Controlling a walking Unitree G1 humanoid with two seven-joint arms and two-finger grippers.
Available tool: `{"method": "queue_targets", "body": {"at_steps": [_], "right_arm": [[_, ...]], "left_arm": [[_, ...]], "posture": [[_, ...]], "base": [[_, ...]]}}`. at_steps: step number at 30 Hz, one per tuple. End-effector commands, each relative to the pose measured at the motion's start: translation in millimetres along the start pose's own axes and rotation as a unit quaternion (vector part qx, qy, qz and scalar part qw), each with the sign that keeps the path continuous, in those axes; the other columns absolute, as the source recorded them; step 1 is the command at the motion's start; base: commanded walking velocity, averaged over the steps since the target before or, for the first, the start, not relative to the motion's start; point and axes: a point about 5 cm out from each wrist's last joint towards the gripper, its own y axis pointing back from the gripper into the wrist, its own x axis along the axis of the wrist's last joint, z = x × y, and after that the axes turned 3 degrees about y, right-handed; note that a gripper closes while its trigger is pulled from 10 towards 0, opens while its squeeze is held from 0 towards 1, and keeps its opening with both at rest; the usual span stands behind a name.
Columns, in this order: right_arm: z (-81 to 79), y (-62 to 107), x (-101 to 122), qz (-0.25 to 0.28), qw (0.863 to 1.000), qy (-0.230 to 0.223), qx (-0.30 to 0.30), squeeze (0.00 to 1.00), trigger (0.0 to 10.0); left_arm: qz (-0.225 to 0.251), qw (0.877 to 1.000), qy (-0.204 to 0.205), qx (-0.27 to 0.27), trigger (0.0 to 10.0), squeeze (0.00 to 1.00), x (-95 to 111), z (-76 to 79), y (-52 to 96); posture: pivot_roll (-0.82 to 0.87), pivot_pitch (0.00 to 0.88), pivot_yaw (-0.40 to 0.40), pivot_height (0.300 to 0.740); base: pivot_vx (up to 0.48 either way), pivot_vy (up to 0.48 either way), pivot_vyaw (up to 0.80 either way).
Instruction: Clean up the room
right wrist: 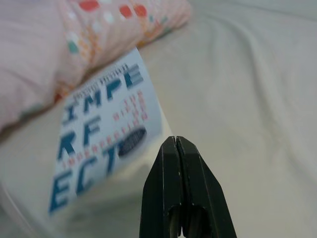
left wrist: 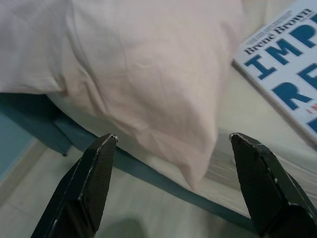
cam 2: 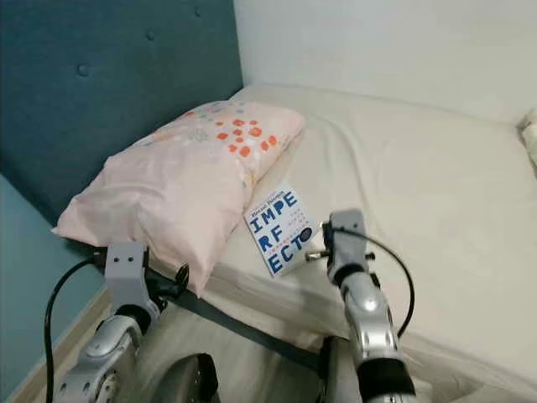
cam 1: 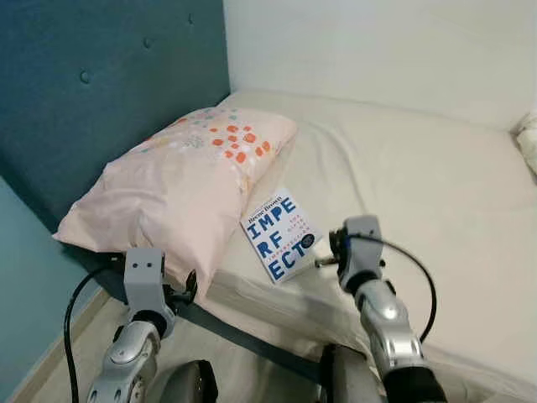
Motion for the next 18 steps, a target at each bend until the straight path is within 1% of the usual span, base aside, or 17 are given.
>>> {"method": "queue_targets", "body": {"at_steps": [1,4,8,9,11,14,16,18], "right_arm": [[1.1,1.8,1.0,0.009,1.0,0.009,-0.007,0.0,10.0],[0.8,2.8,-1.2,0.004,1.0,0.015,-0.005,0.0,10.0],[-10.3,9.6,-0.9,0.013,1.0,0.013,0.005,0.0,10.0],[-10.3,9.6,-0.9,0.013,1.0,0.013,0.005,0.0,10.0],[-15.8,12.3,-4.4,0.007,1.0,0.003,0.002,0.0,10.0],[-16.8,12.7,-5.2,0.005,1.0,0.001,0.002,0.0,10.0],[-18.3,13.8,-7.1,-0.001,1.0,-0.012,0.006,0.0,10.0],[-21.4,13.9,-6.7,-0.002,1.0,-0.016,0.014,0.0,10.0]], "left_arm": [[-0.004,1.0,-0.003,0.013,10.0,0.0,-7.2,-0.8,2.2],[0.003,1.0,-0.008,0.007,10.0,0.0,-6.4,2.2,0.4],[0.007,1.0,-0.003,0.001,10.0,0.0,-7.1,6.5,-1.5],[0.007,1.0,-0.003,0.001,10.0,0.0,-7.1,6.5,-1.5],[0.007,1.0,-0.005,-0.002,10.0,0.0,-8.2,8.6,-2.1],[0.007,1.0,-0.005,-0.002,10.0,0.0,-8.5,9.0,-2.3],[0.008,1.0,-0.008,-0.001,10.0,0.0,-9.6,9.9,-2.3],[0.013,1.0,-0.009,-0.002,10.0,0.0,-10.1,10.8,-2.2]], "posture": [[-0.03,0.115,0.012,0.574],[-0.03,0.116,0.013,0.574],[-0.03,0.115,0.013,0.574],[-0.03,0.115,0.013,0.574],[-0.03,0.113,0.01,0.574],[-0.03,0.113,0.01,0.574],[-0.04,0.11,0.009,0.574],[-0.04,0.108,0.009,0.584]], "base": [[0.0,0.0,0.0],[0.0,0.0,0.0],[0.0,0.0,0.0],[0.0,0.0,0.0],[0.0,0.0,0.0],[0.0,0.0,0.0],[0.0,0.0,0.0],[0.0,0.0,0.0]]}}
